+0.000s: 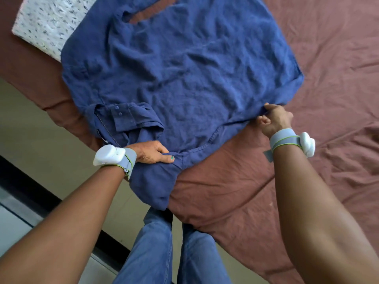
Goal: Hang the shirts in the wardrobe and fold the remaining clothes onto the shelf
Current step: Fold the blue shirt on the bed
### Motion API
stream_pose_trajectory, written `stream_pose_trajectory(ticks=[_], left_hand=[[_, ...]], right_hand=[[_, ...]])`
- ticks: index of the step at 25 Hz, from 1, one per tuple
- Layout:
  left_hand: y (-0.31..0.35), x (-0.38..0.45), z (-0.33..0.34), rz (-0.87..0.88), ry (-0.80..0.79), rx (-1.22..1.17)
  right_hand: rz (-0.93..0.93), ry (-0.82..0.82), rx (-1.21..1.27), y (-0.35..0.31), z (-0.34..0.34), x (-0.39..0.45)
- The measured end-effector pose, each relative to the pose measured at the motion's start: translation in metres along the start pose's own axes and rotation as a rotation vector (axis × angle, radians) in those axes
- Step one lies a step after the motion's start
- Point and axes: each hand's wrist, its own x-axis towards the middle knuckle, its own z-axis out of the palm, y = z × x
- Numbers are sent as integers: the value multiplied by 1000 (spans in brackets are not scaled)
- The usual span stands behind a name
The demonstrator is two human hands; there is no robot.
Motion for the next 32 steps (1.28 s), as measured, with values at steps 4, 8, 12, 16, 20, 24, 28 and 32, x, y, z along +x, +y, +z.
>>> stream_pose_trajectory(ticks=[4,8,12,16,20,24,28,32], left_hand=[[-8,-17,-62,-27,94,8],[-18,-27,-135,38,660,-20],[-25,-27,-141,56,1312,-119],[-82,-3,-59,-771,1218,-710],[-69,-12,-9,-591,886,-1710],[-77,-18,-6,-443,1217,-1222],[-79,-41,-26,-674,1320,-410],[-84,-45,-46,-315,1372,-586]], right_hand=[[-265,115,9,-38,41,-12],[-553,81,-62,-80,99,-22],[-598,29,-382,-68,125,-7],[-723,-133,-925,11,119,-14],[-973,-402,-1147,84,117,-48],[-1042,-652,-1397,130,117,-94],[-1126,-674,-1532,170,113,-148],[-1061,-505,-1583,201,119,-182]])
